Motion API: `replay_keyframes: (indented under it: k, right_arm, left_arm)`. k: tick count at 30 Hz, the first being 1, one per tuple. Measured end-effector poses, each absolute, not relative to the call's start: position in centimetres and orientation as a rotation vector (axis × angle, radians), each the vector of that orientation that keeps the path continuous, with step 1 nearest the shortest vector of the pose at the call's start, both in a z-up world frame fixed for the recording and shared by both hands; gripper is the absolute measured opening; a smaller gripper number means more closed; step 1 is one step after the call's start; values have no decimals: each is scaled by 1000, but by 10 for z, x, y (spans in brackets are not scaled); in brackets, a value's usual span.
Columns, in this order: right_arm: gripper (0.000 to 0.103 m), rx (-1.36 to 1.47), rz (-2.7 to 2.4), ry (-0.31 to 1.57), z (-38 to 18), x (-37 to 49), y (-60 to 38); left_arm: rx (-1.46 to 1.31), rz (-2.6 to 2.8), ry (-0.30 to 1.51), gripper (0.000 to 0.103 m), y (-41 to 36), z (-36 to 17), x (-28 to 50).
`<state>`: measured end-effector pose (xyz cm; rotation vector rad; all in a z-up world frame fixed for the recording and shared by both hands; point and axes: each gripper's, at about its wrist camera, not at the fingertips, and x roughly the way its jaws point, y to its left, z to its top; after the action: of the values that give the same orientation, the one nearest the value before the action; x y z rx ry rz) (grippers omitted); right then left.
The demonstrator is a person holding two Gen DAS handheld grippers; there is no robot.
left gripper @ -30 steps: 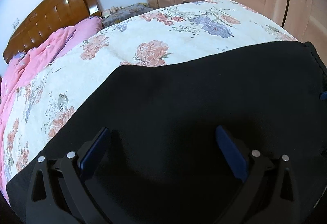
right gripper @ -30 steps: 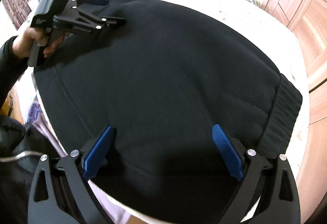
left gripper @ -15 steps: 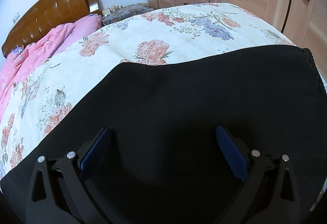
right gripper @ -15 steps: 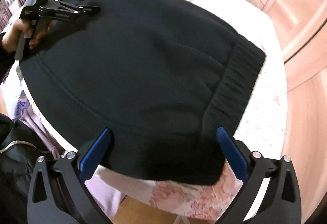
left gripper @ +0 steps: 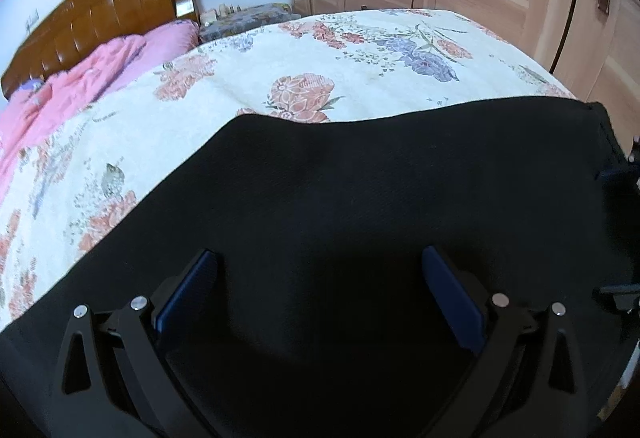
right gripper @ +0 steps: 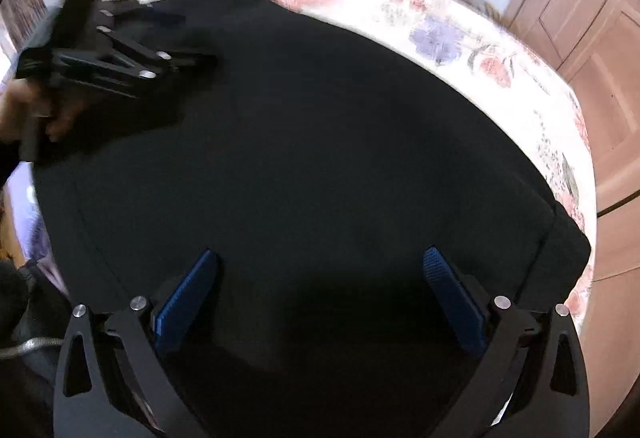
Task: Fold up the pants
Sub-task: 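Release the sweatpants and smooth the folded stack with both grippers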
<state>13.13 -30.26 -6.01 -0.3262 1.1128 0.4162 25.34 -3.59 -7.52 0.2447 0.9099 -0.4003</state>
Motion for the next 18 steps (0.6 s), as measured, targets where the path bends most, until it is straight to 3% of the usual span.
replay_keyframes:
  k: [6,10,18]
  right_arm:
    - [98,-326,388,1149,-46,111,-318]
    - [98,-294,319,1025,-25,137,-313]
    - [98,-299,343,1042,-52,187,-311]
  left_arm:
    - [244,-397,901,102,-36,-76,252]
    - [254,-388,893,102,-37,-75,251]
    - [239,-396,901,102,-35,-76,252]
